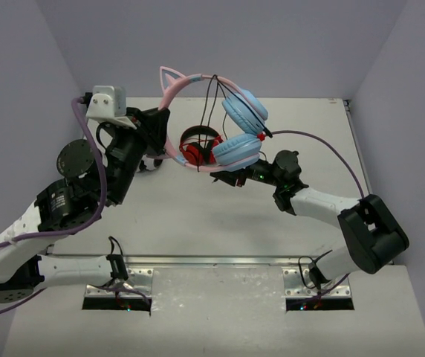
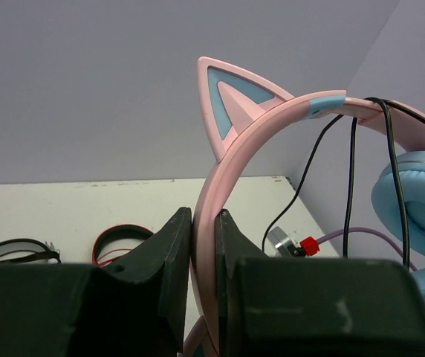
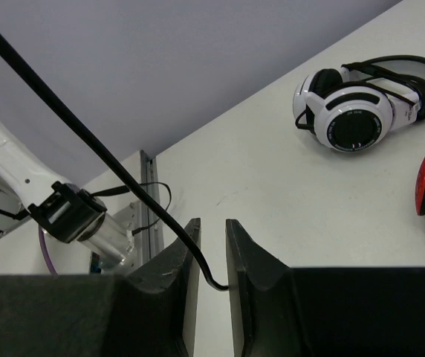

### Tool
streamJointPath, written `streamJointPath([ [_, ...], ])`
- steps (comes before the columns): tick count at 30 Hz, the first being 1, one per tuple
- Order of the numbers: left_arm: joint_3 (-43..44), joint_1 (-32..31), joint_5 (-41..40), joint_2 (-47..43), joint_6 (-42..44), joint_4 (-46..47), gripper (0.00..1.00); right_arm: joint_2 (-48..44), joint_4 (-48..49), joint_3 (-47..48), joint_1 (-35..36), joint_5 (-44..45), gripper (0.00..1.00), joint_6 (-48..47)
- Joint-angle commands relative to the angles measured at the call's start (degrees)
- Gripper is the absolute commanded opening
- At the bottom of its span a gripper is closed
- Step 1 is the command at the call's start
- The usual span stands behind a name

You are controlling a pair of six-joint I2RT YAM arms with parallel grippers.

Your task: Wrap the headphones

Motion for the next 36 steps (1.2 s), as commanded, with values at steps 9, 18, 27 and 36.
streamJointPath([
  [9, 1.62, -0.61, -1.74, -1.47, -1.33, 9.98, 0.0, 0.3, 2.71, -0.27, 0.3, 0.1, 0.3, 0.2],
  [18, 2.67, -0.61, -2.35, -1.64, -0.45, 9.89, 0.01, 0.57, 3.32, -2.02, 0.3, 0.37, 0.21, 0.2],
  [27, 1.53, -0.61, -3.75, -1.82, 0.25, 11.38, 0.01, 1.62, 4.91, -3.34, 0.48, 0.37, 0.13, 0.99],
  [36, -5.58, -0.61, -16.75, -1.91, 4.9, 23.15, 0.0, -7.33, -5.1, -6.16, 6.8, 8.53, 0.01, -7.62],
])
